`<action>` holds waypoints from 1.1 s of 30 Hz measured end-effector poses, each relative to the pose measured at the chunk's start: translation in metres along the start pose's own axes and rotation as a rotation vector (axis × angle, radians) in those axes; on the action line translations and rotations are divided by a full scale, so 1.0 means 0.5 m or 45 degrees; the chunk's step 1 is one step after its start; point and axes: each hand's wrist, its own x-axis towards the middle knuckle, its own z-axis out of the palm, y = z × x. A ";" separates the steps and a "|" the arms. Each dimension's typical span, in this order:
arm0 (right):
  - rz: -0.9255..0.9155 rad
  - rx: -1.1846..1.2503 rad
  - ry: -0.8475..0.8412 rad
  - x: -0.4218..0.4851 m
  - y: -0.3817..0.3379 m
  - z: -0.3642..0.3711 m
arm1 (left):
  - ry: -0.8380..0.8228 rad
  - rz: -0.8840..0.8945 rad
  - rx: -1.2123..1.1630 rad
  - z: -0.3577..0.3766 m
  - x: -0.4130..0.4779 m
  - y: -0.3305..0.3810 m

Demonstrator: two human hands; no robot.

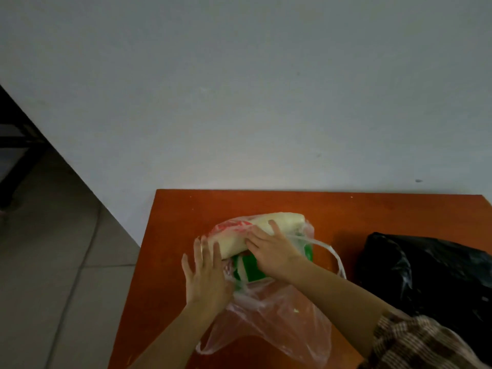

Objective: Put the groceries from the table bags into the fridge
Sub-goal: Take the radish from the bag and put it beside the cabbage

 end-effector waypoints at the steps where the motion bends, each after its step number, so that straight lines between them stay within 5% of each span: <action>1: 0.019 0.036 -0.004 0.018 0.001 -0.002 | -0.023 -0.023 -0.005 0.000 0.011 -0.011; 10: 0.050 0.157 0.011 0.158 -0.037 -0.010 | -0.263 -0.111 -0.609 0.028 0.119 -0.118; 21: 0.112 0.228 0.043 0.156 -0.025 -0.034 | -0.256 0.006 -0.997 -0.016 0.134 -0.146; 28: 0.507 0.520 0.242 0.015 0.055 -0.141 | -0.097 0.311 -1.060 -0.123 0.112 -0.092; 33: 0.971 1.170 0.541 -0.086 0.102 -0.219 | 0.169 0.522 -0.910 -0.183 0.087 0.012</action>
